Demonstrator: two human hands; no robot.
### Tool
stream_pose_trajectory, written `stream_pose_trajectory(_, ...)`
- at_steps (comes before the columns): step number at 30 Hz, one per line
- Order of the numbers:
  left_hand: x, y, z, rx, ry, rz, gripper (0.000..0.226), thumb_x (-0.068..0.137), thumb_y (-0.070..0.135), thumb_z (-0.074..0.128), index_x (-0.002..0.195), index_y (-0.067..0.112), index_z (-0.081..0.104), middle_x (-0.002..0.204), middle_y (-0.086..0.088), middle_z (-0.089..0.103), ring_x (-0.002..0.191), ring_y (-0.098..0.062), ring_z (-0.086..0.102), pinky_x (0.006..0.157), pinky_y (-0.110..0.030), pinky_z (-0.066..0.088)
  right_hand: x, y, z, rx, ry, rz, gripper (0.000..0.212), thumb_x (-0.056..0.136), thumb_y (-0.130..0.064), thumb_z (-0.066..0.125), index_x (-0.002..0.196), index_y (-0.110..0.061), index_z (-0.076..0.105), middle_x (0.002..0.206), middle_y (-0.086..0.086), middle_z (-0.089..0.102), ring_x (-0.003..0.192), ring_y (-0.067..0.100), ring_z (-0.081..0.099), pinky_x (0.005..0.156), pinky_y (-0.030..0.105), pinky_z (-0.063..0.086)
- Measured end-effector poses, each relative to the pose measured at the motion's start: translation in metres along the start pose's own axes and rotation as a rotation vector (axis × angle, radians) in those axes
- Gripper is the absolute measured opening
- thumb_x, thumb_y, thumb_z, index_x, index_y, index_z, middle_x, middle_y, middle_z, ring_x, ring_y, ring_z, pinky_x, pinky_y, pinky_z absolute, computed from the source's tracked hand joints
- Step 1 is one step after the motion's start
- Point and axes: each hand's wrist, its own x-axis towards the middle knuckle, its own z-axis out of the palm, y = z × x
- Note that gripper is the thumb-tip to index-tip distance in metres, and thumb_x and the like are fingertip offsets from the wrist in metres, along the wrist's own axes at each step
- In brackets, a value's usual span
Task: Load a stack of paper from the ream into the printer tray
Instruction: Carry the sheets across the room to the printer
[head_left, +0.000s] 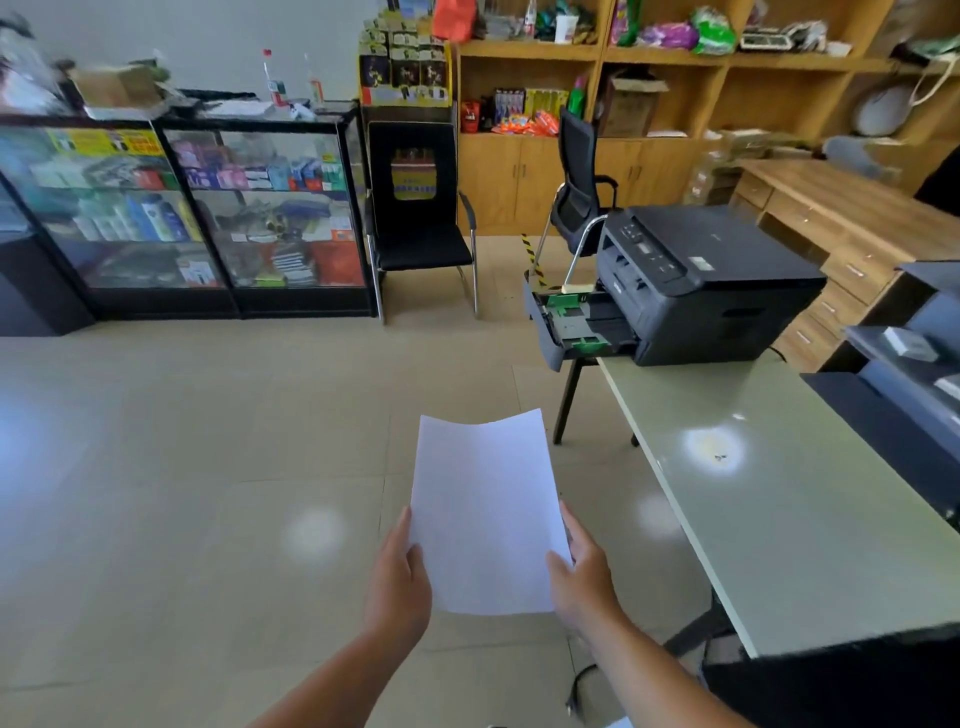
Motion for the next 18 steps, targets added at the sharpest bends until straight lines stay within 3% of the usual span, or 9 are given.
stream_pose_trajectory(12, 0.159, 0.014, 0.028, 0.001, 0.058, -0.078, 0.049, 0.094, -0.001, 0.032, 0.138, 0.019, 0.043, 0.123, 0.007, 0.052, 0.113, -0.01, 0.047, 0.098, -0.029, 0.035, 0.162, -0.06, 0.019, -0.016, -0.069, 0.01, 0.074, 0.087, 0.003, 0.038, 0.147, -0.039, 0.044, 0.137, -0.019, 0.062, 0.121, 0.006, 0.061, 0.102, 0.038, 0.053)
stream_pose_trajectory(18, 0.249, 0.02, 0.023, -0.033, 0.076, -0.095, 0.047, 0.095, -0.002, 0.033, 0.139, 0.014, 0.04, 0.117, 0.011, 0.046, 0.111, -0.007, 0.042, 0.094, -0.022, 0.028, 0.249, -0.083, 0.058, -0.034, -0.073, 0.013, 0.073, 0.087, 0.003, 0.04, 0.149, -0.036, 0.043, 0.142, -0.014, 0.059, 0.125, 0.009, 0.06, 0.106, 0.042, 0.05)
